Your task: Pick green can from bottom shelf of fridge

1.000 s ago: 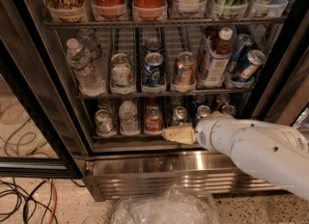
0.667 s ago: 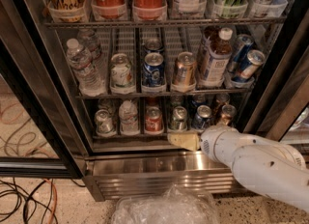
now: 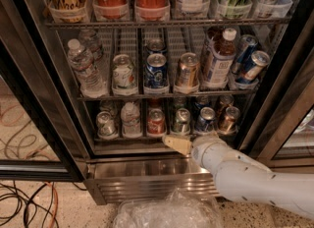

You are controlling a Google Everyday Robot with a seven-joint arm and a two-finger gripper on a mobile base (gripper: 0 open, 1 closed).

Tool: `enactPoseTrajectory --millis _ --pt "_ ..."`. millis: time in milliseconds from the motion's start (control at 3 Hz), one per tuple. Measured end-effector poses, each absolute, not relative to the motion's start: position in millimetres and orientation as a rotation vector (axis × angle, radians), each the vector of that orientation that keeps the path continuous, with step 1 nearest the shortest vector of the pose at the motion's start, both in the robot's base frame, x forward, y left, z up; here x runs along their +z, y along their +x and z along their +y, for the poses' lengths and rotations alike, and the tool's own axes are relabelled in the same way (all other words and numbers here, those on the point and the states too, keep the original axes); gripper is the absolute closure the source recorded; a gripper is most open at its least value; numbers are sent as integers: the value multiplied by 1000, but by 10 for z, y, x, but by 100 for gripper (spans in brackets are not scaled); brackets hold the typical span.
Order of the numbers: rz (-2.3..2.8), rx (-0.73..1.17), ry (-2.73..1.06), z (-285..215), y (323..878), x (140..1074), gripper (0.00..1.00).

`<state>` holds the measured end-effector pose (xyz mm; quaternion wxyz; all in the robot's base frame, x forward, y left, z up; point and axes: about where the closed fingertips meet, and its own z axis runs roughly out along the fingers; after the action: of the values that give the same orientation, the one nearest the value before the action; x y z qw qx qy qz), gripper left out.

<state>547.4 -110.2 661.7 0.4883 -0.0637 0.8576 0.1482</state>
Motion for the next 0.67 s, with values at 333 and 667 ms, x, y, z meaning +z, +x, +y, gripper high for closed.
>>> enactPoseTrajectory --millis 333,667 --pt "2010 343 -123 -1158 5589 6781 0" --pt "2010 343 -123 -1158 5590 6783 0"
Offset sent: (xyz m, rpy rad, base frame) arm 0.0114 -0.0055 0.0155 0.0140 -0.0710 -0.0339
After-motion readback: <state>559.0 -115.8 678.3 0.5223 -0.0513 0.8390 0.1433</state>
